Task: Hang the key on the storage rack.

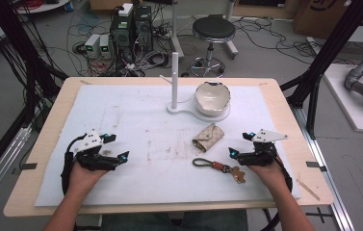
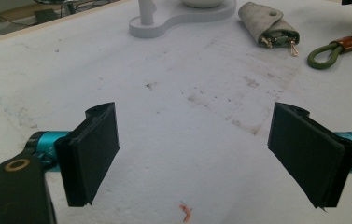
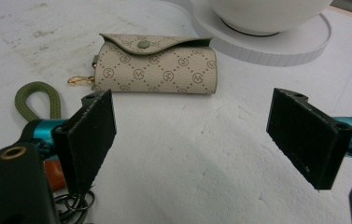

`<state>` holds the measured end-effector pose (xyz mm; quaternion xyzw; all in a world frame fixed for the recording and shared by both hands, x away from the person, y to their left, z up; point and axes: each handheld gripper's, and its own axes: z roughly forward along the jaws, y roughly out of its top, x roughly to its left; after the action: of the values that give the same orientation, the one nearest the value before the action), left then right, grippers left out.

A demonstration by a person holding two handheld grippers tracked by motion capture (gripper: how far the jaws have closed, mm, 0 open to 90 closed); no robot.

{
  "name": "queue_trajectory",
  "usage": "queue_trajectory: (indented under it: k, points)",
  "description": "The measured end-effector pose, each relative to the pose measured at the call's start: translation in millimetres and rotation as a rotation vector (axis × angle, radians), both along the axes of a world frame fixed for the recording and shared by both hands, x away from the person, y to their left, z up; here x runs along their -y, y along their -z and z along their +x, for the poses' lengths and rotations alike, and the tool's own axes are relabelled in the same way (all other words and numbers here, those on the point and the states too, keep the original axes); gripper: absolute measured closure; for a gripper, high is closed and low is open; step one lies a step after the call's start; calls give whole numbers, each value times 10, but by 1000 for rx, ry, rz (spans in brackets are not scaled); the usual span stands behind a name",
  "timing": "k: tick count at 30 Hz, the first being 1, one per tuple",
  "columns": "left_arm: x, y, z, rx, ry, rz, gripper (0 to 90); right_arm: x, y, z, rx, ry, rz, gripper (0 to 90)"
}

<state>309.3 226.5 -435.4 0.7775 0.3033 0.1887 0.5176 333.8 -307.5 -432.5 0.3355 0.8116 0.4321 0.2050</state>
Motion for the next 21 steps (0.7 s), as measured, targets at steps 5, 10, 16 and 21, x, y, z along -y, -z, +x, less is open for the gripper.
queue_trajectory:
  k: [5,10,16,21]
  points:
    - [24,5,13,2,3,-3,163,-4,-5,-5,-2,-6,9,159]
    - [34,-8,-21,8,12,-1,163,-33,-2,-24,-2,-19,-1,159]
    - [31,-4,-18,7,8,-8,163,-60,-21,-56,9,-32,2,159]
    - [-2,-6,-15,5,-2,-4,163,-113,-10,-71,-7,-62,-6,159]
